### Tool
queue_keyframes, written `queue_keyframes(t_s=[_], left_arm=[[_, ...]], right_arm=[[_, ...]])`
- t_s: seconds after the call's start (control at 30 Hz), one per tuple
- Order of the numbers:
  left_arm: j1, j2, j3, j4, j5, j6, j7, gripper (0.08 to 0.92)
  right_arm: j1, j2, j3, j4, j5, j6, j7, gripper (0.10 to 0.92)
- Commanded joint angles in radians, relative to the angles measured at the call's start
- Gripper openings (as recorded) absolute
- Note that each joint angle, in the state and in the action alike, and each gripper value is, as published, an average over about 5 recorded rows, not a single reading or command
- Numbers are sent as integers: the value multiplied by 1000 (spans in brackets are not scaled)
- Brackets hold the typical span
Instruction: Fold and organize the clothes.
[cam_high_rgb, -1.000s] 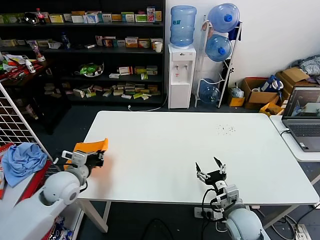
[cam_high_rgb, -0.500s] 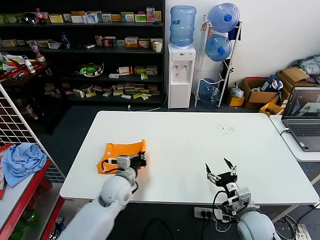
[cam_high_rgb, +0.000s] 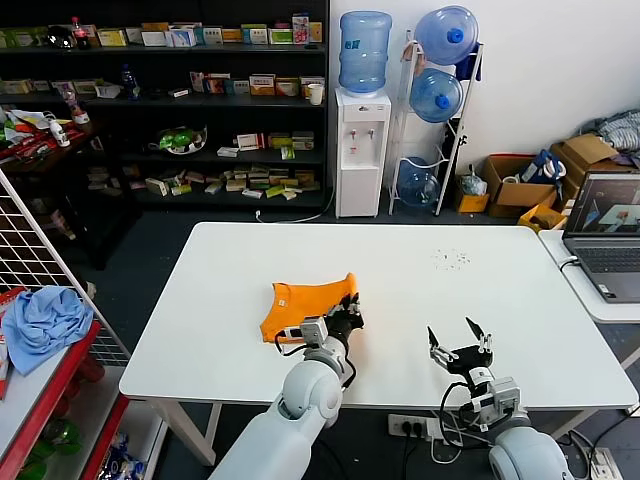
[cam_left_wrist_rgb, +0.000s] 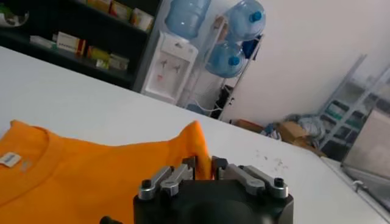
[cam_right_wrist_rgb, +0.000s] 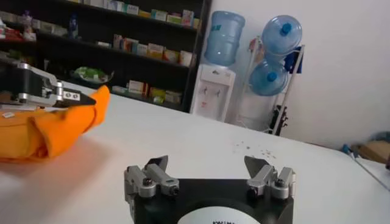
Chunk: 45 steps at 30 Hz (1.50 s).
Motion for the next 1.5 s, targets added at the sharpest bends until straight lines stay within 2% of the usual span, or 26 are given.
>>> queue_keyframes(t_s=[0.03, 0.17, 0.37, 0.43, 0.5, 0.6, 0.7, 0.93, 1.1, 1.5], left_arm=[[30, -2, 21, -28, -51, -240, 99, 334], [70, 120, -15, -83, -41, -287, 133, 438], [194, 381, -115, -113, 76, -352, 146, 611], [243, 438, -158, -123, 136, -352, 166, 663], [282, 464, -199, -134, 207, -350, 192, 724], [318, 475, -247, -141, 312, -362, 215, 793], [332, 465, -280, -134, 410, -393, 226, 819], [351, 406, -368, -132, 527, -383, 226, 823], [370, 355, -446, -145, 596, -344, 269, 823], [400, 288, -457, -163, 644, -350, 300, 823]], right_arm=[[-6, 3, 14, 6, 6, -2, -3, 823], [-9, 4, 15, 9, 7, 3, -11, 823], [-11, 7, 34, 5, 9, 31, -33, 823], [-7, 15, 47, -2, 7, 44, -46, 823], [0, 29, 66, -14, 6, 53, -61, 823], [8, 61, 106, -24, 9, 54, -88, 823], [16, 108, 150, -23, 2, 49, -117, 823], [37, 207, 213, -16, -111, 45, -178, 823], [45, 266, 261, 2, -162, 27, -220, 823], [15, 300, 260, 34, -151, 26, -221, 823]])
